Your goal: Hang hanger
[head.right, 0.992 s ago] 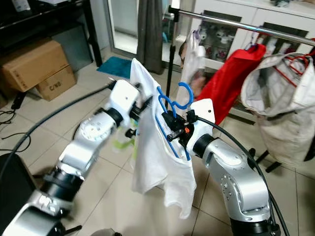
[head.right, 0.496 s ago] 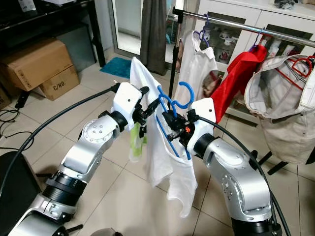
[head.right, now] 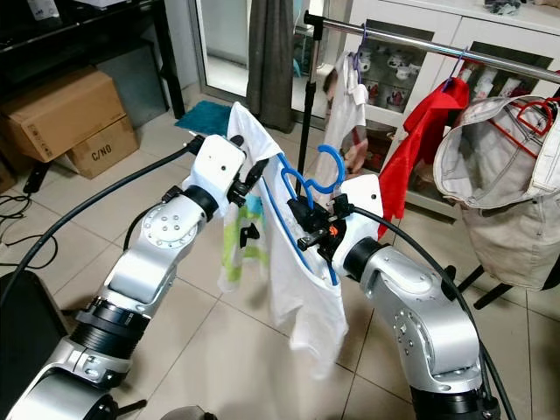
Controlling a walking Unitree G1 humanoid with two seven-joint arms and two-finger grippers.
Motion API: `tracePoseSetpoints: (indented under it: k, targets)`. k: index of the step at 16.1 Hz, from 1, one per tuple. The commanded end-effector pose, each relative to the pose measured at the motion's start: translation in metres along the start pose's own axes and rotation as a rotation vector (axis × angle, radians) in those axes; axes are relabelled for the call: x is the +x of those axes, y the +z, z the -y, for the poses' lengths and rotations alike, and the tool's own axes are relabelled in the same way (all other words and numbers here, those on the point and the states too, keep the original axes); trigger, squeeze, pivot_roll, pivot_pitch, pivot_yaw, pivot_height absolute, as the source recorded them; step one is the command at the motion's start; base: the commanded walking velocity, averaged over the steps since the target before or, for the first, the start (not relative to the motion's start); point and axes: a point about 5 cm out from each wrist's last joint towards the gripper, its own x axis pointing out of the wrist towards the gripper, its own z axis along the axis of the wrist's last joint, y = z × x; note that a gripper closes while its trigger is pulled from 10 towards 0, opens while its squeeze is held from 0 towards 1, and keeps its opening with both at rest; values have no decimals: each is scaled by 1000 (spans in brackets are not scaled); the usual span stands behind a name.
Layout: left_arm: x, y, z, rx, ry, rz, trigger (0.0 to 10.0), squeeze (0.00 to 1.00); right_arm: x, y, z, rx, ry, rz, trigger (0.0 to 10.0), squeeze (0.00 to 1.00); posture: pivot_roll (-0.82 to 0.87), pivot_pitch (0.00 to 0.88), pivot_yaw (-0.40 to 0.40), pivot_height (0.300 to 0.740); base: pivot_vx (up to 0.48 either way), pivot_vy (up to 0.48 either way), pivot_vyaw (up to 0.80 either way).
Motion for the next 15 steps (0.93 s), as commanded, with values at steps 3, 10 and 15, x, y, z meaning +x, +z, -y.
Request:
tracePoseSetpoints:
  k: [3, 10, 15]
  targets:
    - [-1, 2, -1, 21, 21, 25, 8118, 0, 3, 7, 4, 2, -12, 21, 0, 0, -33, 0, -21, 740, 0, 0, 0]
    - [-1, 1, -10, 31, 75, 25, 0, 0, 10, 13, 4, 0, -8, 32, 0, 0, -34, 0, -23, 740, 0, 0, 0]
    - [0, 2, -11, 28, 79, 35, 0, 0, 10, 13, 5, -4, -13, 29, 0, 0, -36, 0, -16, 740, 0, 0, 0]
